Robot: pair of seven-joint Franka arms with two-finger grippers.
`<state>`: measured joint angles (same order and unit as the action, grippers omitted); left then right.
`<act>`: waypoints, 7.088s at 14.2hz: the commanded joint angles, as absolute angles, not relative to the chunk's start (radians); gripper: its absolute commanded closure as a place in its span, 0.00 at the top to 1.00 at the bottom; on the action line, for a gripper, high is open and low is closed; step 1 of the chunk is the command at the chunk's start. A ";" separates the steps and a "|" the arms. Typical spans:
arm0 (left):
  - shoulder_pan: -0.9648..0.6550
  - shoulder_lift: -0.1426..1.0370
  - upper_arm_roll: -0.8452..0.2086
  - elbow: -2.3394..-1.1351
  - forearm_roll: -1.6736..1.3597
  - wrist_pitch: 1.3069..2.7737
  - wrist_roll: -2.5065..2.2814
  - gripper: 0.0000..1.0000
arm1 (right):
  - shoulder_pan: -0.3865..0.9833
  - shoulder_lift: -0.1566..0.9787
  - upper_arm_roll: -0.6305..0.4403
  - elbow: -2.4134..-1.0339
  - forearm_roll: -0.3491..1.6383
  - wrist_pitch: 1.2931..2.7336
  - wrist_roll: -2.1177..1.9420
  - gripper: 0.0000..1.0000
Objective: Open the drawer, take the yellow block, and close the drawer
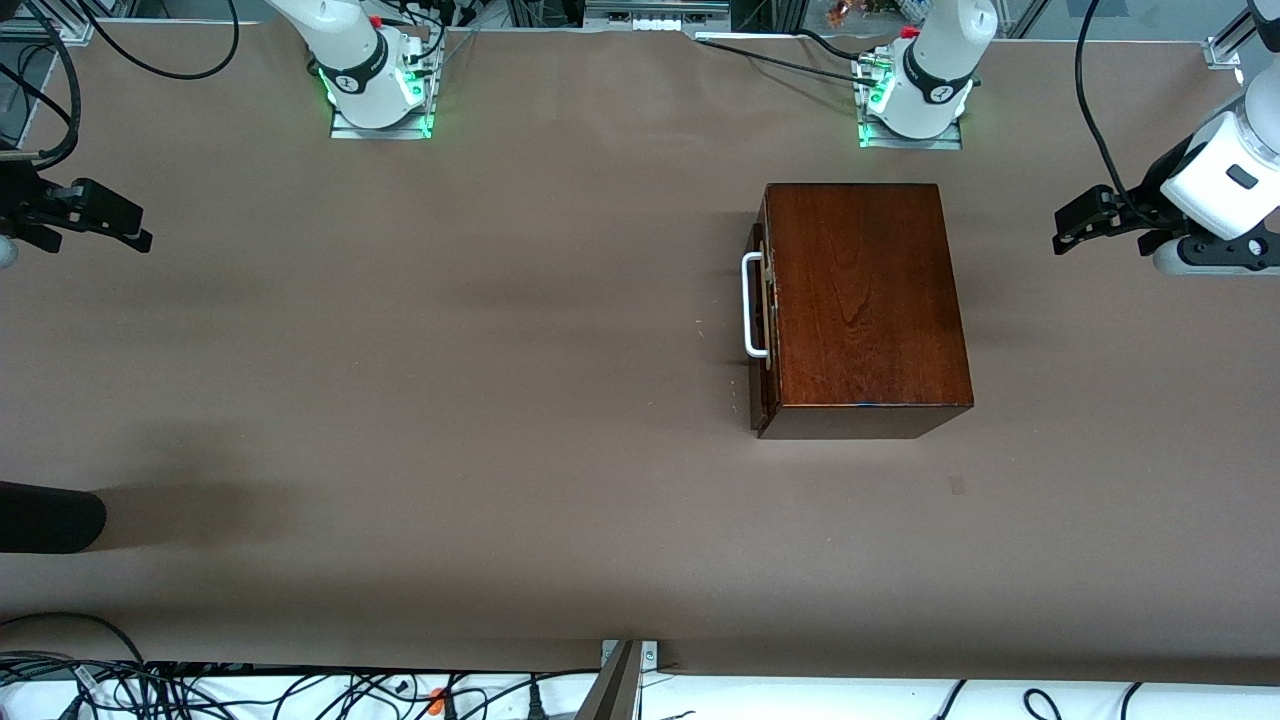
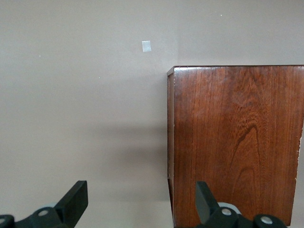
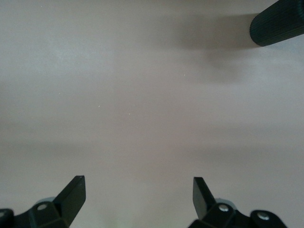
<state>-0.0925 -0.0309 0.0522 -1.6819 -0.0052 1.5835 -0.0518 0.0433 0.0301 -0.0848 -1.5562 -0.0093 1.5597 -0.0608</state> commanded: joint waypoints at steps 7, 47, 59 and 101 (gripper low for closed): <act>-0.098 -0.028 0.054 -1.661 -0.011 1.552 -0.052 1.00 | 0.034 0.003 -0.083 -1.575 0.006 1.563 -0.080 1.00; -0.477 0.503 -0.247 -1.465 0.170 1.761 -0.590 1.00 | 0.034 0.003 -0.086 -1.575 0.005 1.566 -0.081 1.00; -0.558 0.560 -0.247 -1.568 0.334 1.825 -0.834 1.00 | 0.034 0.003 -0.094 -1.575 0.005 1.566 -0.081 1.00; -0.655 0.681 -0.253 -1.460 0.184 2.163 -0.946 1.00 | 0.034 0.003 -0.097 -1.575 0.005 1.562 -0.081 1.00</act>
